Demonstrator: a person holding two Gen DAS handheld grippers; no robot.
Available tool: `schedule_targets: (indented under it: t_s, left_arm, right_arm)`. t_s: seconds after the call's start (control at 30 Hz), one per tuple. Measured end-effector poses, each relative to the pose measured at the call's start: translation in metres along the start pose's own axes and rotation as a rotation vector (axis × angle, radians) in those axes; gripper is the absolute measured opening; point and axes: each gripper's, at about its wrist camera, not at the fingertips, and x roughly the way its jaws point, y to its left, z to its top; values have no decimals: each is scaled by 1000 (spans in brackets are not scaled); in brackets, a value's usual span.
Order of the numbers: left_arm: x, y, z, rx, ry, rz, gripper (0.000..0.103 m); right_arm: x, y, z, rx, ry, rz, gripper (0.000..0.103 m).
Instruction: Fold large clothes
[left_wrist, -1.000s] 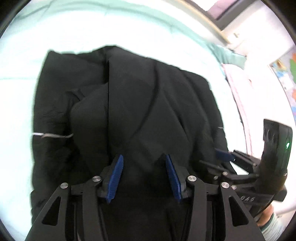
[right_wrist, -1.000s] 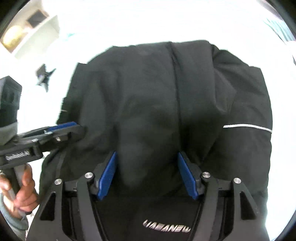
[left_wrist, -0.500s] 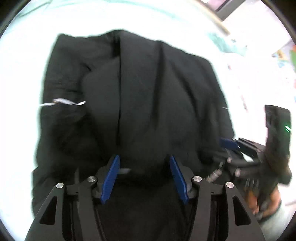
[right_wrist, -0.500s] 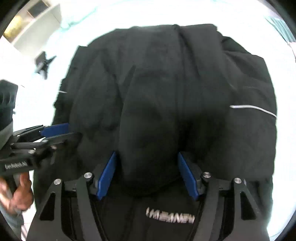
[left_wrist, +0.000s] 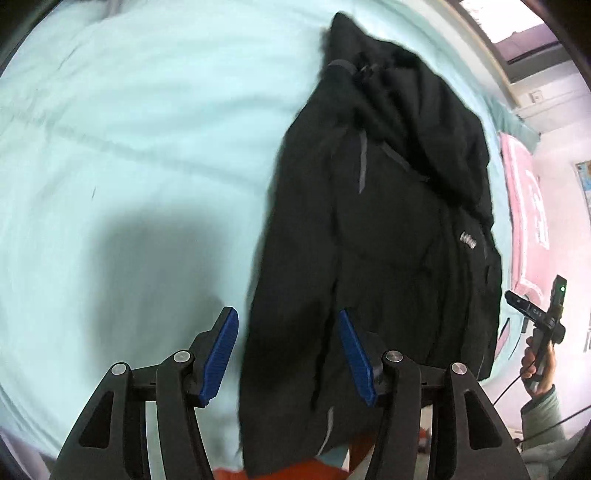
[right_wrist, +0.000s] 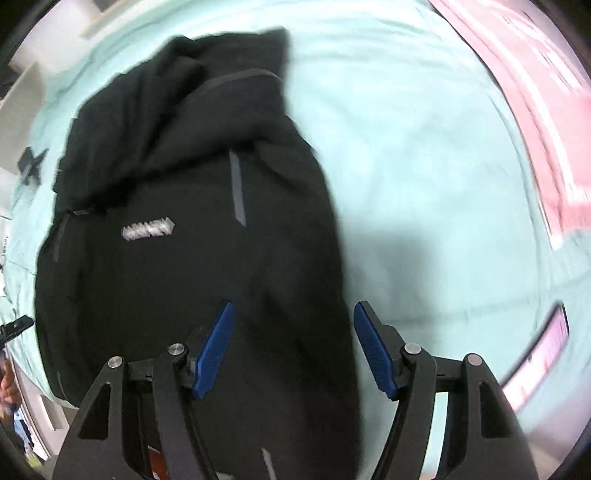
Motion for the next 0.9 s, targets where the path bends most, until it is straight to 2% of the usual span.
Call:
schedule_targets:
  t_s: [0.13, 0.23, 0.3, 0.4, 0.5, 0.57, 0.63, 0.7, 0.73, 0.87, 0.9]
  left_arm:
    - [14, 4, -14, -51, 46, -20, 58]
    - [29, -5, -16, -44, 78, -35, 58]
    - [29, -14, -18, -24, 102, -84, 58]
    - [22, -33, -16, 13, 80, -161, 62]
    - [24, -33, -16, -21, 68, -244, 66]
    - [38, -24, -18, -71, 85, -249, 66]
    - [52, -17, -23, -88, 118, -208, 66]
    - [57, -16, -30, -86, 148, -180, 66]
    - [56, -23, -31, -79, 144, -196, 66]
    - [15, -66, -23, -5, 60, -444, 66]
    - [12, -72, -20, 6, 51, -457, 66]
  right_arm:
    - [6, -9, -19, 6, 34, -19, 70]
    - [11, -10, -31, 15, 63, -30, 70]
    - [11, -13, -41, 18, 79, -39, 70]
    - [8, -19, -57, 22, 99, -36, 70]
    - [8, -25, -71, 29, 112, -36, 69]
    - [11, -29, -79, 42, 120, -39, 64]
    - [19, -32, -86, 65, 137, 5, 46]
    - [20, -27, -90, 69, 146, 72, 41]
    - [16, -20, -90, 47, 137, 95, 40]
    - [-16, 4, -84, 4, 75, 238, 40]
    - [-25, 10, -82, 2, 53, 297, 40]
